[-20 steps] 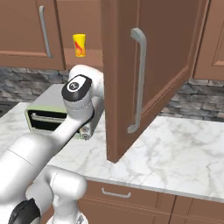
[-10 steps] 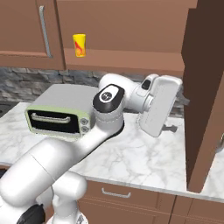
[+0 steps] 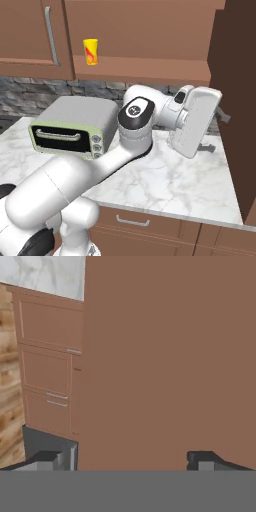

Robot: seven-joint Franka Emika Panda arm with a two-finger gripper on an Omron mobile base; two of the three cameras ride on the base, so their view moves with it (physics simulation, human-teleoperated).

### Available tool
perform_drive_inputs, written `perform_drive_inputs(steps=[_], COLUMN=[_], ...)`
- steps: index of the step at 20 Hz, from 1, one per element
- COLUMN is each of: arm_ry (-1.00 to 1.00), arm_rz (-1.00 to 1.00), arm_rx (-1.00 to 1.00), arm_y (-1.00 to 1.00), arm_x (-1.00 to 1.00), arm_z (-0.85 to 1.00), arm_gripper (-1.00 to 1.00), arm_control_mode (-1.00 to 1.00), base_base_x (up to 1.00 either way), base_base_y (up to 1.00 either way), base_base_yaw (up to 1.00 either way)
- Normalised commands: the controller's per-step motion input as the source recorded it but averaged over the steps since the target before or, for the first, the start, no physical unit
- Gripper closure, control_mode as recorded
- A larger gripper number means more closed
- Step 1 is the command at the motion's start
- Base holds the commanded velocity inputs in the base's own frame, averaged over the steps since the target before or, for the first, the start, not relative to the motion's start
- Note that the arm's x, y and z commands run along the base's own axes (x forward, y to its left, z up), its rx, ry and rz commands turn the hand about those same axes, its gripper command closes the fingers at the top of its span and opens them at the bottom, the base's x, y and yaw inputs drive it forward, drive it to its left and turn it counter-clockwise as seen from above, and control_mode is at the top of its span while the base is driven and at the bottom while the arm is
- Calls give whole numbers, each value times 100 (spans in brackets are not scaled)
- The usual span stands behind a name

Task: Open the cabinet directly in front. Then move the liquor and the cup to the dining counter with the candle on it.

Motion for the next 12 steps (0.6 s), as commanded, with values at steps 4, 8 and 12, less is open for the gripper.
perform_drive_inputs(steps=[4,8,12], arm_ry=[-1,-4,-10], arm_rz=[0,0,0], arm_rx=[5,1,0], arm_y=[0,9,46], arm_x=[-6,-28,-42], arm_z=[-17,-2,0], arm_gripper=[-100,-100,-100], arm_control_mode=[-100,-100,-100], base_base_x=[0,0,0], base_base_y=[0,0,0], base_base_yaw=[0,0,0])
